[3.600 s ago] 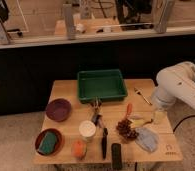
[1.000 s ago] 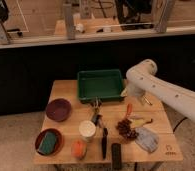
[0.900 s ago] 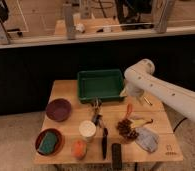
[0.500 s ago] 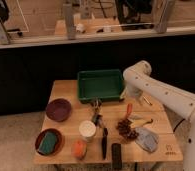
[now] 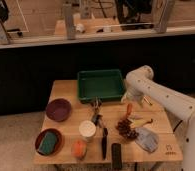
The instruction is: Place pepper in table surface
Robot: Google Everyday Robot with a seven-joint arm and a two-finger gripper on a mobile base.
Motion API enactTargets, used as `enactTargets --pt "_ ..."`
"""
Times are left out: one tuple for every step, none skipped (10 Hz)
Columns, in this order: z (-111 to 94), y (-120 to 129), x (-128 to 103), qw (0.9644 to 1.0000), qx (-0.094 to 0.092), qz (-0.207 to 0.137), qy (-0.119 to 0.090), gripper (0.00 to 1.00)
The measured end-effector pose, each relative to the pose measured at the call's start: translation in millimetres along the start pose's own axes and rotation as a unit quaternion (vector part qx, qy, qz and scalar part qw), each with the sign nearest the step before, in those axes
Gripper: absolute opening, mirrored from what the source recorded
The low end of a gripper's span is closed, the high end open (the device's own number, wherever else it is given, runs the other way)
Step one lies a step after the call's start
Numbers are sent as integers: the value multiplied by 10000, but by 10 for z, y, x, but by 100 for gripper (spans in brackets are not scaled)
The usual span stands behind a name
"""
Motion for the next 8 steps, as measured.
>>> enactTargets --pt "67 15 -3 10000 49 -55 -36 80" --pt "115 35 4 9999 68 -79 -50 80" --pt "164 43 12 9998 116 -111 -75 80" --pt "209 29 13 9997 155 -148 -99 80" --pt "229 21 21 9997 169 -163 -99 80" --pt "267 11 26 9996 183 -172 -112 80" --pt "300 1 40 9996 190 -168 -116 80" --pt "341 -8 41 9996 186 -168 -128 80"
